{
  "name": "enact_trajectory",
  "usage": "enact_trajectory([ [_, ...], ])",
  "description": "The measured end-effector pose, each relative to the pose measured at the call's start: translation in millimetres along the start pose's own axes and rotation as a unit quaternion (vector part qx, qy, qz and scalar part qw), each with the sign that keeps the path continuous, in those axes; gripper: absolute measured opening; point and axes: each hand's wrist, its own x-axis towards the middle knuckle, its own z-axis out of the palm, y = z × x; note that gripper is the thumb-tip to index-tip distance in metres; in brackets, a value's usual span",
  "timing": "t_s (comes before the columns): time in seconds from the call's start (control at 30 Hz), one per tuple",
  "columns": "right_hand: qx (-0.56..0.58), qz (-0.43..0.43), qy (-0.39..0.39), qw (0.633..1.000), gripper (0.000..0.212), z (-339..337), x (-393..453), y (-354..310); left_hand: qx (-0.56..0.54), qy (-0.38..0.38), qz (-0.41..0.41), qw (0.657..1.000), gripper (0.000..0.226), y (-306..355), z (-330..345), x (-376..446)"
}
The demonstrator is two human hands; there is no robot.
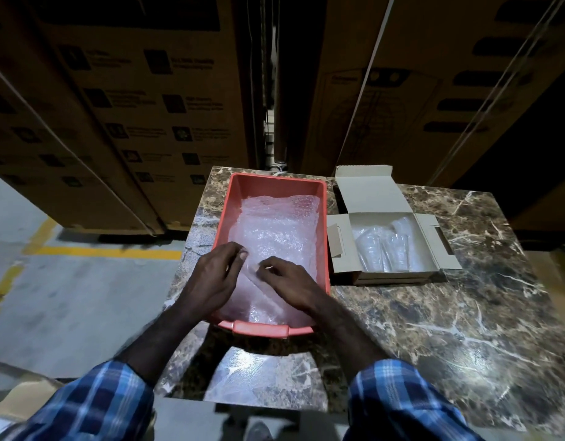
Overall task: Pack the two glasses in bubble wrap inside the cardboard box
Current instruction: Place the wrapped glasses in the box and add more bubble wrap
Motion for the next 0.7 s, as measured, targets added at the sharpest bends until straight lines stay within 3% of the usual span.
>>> enact_trajectory([
  [0.07,-0.035,-0.021,-0.001,0.999,0.043,-1,-2,3,-0.012,0.007,0.0,1.0,0.022,3,-2,5],
  [0.17,-0.085,-0.039,0.055,0.994,0.019,-4,0,10,-0.029,0.011,-0.003,1.0,0.011,5,-1,7],
  [0.23,-0.1,-0.032,0.09,0.99,0.022,-7,1,12,-0.027,0.015,0.003,1.0,0.011,5,-1,7],
  [0.37,-0.077,-0.034,0.131,0.988,0.021,-12,-1,14,-0.035,0.034,-0.002,0.999,0.014,3,-4,4],
  [0.43,-0.008,-0.051,0.108,0.993,0.013,-15,-8,8,-0.046,0.044,-0.014,0.998,0.016,5,-6,2],
  [0.5,0.049,-0.058,0.043,0.996,0.038,-15,-17,-2,-0.049,0.062,-0.024,0.997,0.016,8,-7,3],
  [0.57,-0.018,-0.063,0.017,0.998,0.058,-13,-22,-5,-0.046,0.086,-0.025,0.995,0.016,12,-10,5],
  [0.6,-0.08,-0.074,0.027,0.994,0.056,-11,-21,-3,-0.047,0.096,-0.022,0.994,0.016,14,-11,6],
  [0.7,-0.189,-0.106,0.122,0.969,0.02,-15,-18,-3,-0.058,0.106,-0.013,0.993,0.007,21,-15,12],
])
